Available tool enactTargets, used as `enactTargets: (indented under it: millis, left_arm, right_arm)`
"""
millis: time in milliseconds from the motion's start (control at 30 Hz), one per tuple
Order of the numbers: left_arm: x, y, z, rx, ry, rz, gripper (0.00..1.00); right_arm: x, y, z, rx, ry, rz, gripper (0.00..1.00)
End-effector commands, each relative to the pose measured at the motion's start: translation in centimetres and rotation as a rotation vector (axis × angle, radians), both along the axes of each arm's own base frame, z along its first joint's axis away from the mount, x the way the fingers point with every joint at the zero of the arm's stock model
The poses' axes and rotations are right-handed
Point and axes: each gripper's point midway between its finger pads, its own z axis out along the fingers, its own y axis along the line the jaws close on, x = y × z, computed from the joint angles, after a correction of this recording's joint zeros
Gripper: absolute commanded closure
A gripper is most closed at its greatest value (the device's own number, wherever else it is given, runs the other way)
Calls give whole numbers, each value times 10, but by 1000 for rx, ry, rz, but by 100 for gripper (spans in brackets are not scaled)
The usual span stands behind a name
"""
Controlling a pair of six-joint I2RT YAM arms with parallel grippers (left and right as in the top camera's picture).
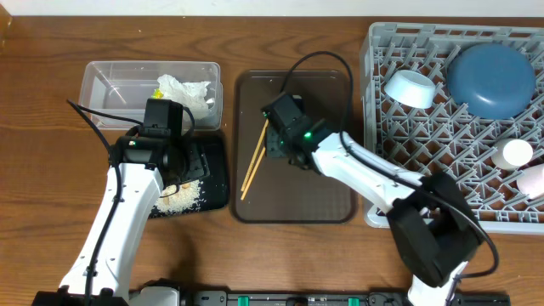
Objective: Sort waste into correct bins and load items into the dishwasher rack
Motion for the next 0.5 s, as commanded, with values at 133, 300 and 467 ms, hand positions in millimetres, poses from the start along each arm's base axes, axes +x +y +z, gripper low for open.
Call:
enactTargets:
  millis: [133, 300, 467]
  left_arm:
    - [1, 2, 3, 3, -6, 9, 26]
    - [8, -12, 5, -82, -32, 4, 26]
    - [27, -26, 12, -110, -117, -34, 27]
  right_arm:
    - [5, 17, -25, -61, -62, 36, 55]
    - [3, 0, -21, -147, -73, 40, 52]
    - [17, -57, 19, -264, -126, -82, 50]
